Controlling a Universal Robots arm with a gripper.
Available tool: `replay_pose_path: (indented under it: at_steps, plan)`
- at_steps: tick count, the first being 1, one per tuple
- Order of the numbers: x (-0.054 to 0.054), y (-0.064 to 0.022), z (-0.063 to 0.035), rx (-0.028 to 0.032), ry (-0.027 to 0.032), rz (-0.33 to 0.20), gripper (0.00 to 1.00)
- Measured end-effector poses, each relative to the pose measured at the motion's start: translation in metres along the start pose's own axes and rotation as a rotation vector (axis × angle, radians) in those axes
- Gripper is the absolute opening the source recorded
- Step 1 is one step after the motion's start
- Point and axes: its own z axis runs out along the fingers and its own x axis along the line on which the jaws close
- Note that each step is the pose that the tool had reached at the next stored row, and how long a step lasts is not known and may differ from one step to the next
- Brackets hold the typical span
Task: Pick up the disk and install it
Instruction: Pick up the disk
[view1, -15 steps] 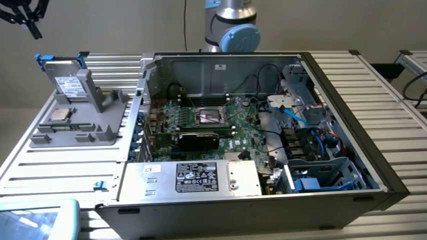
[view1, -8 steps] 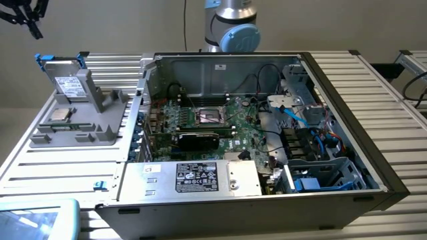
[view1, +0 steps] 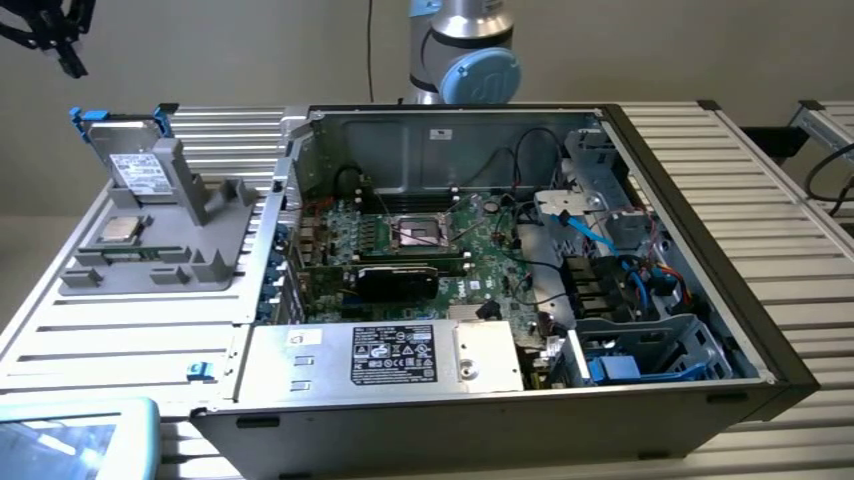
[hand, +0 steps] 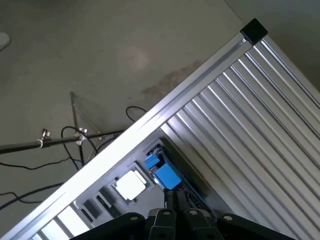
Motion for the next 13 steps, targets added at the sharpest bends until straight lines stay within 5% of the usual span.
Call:
replay_pose_path:
  at_steps: [13]
  plan:
    - [0.0001, 0.0, 0.0, 0.0007, -0.0043, -0.237, 0.11]
